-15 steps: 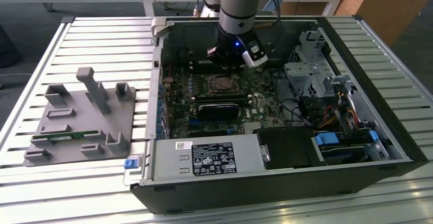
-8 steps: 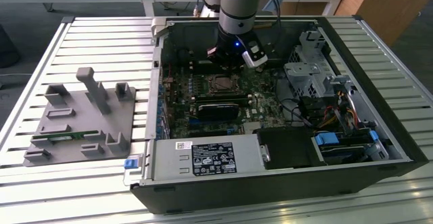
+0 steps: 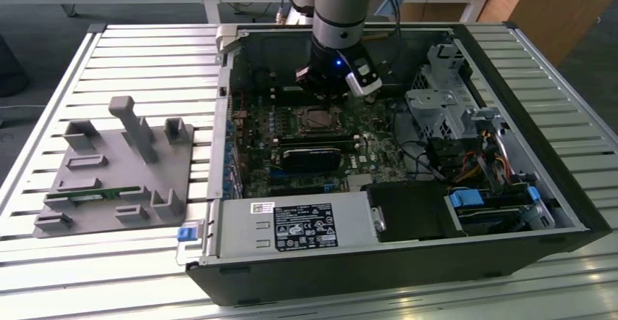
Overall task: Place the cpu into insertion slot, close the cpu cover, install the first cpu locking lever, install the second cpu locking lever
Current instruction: 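Install the first cpu locking lever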
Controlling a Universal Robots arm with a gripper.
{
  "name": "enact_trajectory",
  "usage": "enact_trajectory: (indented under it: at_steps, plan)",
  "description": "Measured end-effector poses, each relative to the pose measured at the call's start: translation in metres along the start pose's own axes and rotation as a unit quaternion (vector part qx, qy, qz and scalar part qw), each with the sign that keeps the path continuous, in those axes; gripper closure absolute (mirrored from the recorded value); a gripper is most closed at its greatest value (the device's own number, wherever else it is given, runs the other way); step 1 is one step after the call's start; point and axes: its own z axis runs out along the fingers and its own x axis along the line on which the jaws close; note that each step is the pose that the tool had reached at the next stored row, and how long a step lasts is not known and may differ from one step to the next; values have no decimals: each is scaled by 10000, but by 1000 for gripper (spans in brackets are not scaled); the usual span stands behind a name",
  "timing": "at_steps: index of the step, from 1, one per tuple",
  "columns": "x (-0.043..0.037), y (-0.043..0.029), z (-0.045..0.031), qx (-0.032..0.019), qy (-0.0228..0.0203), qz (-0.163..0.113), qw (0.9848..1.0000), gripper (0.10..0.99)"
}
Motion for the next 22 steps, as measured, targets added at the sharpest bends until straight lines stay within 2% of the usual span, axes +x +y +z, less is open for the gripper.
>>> enact_trajectory:
  at_steps: [5,17,19,22]
  plan:
    - [0,1,-6,4,-1,0,10000,980]
    - [-2,9,34,251,4,-3,9997,980]
    - [-3,17,41,276,7,-3,9996,980]
    - [-8,35,47,286,12,-2,9996,980]
